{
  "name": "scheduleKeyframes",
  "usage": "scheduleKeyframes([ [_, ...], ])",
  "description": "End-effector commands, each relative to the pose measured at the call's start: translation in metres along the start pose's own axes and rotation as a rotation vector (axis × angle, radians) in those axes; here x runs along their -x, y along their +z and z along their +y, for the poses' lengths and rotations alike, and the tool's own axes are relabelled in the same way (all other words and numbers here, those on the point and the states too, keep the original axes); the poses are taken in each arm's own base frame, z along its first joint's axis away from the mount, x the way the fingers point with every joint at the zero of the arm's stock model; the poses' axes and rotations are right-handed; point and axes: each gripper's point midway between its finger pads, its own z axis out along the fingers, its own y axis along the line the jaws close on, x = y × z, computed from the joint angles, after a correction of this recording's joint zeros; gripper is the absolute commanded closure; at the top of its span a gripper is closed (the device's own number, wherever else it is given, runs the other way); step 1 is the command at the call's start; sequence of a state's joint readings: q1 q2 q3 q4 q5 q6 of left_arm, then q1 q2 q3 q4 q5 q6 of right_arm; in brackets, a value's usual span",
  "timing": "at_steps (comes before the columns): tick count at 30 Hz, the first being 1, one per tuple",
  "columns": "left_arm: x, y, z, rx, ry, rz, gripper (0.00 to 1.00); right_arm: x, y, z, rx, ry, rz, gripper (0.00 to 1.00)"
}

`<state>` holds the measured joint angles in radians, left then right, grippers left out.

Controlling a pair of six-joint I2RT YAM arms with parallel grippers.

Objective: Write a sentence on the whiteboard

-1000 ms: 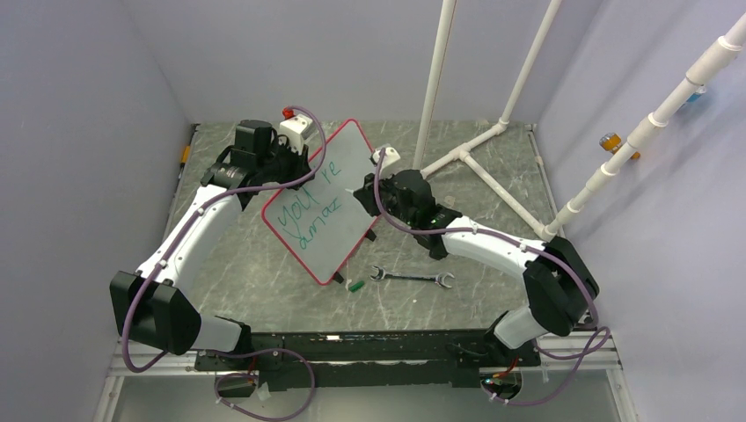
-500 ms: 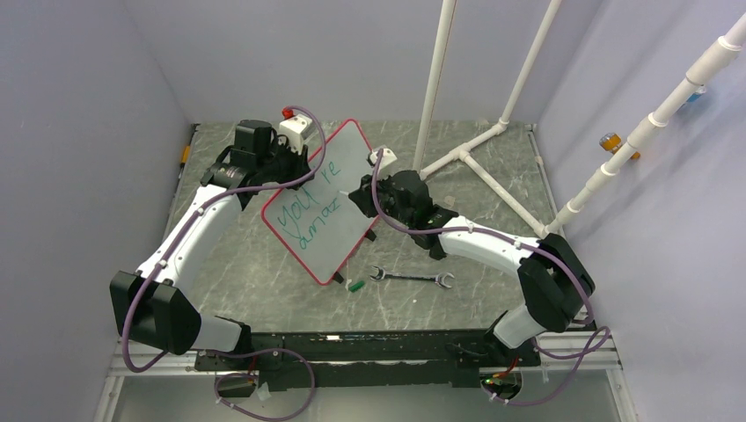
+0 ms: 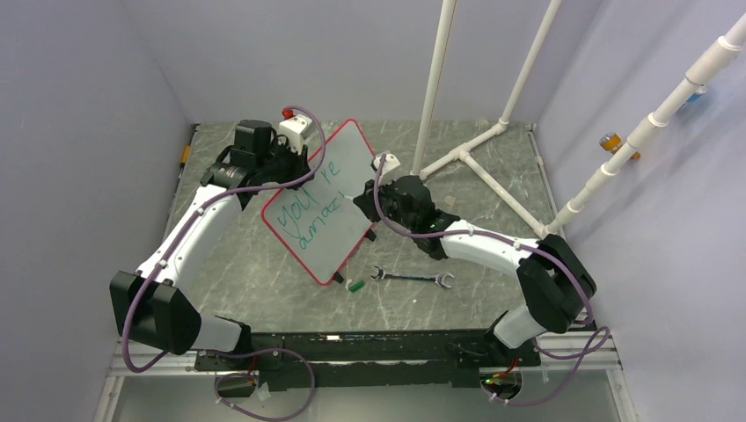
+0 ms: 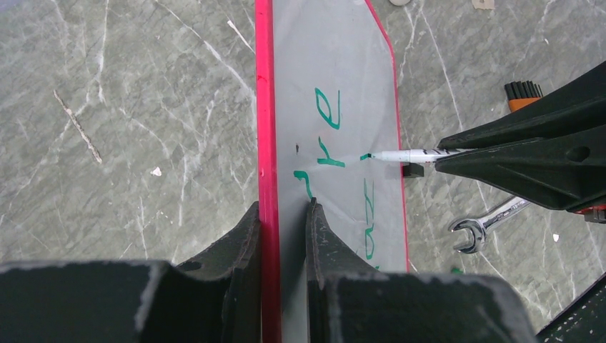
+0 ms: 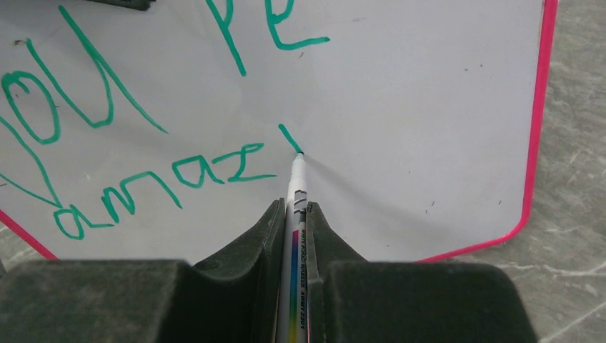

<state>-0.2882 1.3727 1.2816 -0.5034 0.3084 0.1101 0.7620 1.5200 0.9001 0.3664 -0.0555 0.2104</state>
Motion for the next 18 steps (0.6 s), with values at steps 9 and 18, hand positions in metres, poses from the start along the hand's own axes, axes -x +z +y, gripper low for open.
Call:
scheduleKeyframes([
  [9,-0.041,-0.003,0.035,0.137,0.151,0.179,1.0,0.039,-0.018,0.008,0.014,-0.014,-0.087,1.0],
  [18,-0.041,-0.003,0.035,0.137,0.15,0.179,1.0,0.063,-0.013,0.022,0.078,-0.014,-0.137,1.0],
])
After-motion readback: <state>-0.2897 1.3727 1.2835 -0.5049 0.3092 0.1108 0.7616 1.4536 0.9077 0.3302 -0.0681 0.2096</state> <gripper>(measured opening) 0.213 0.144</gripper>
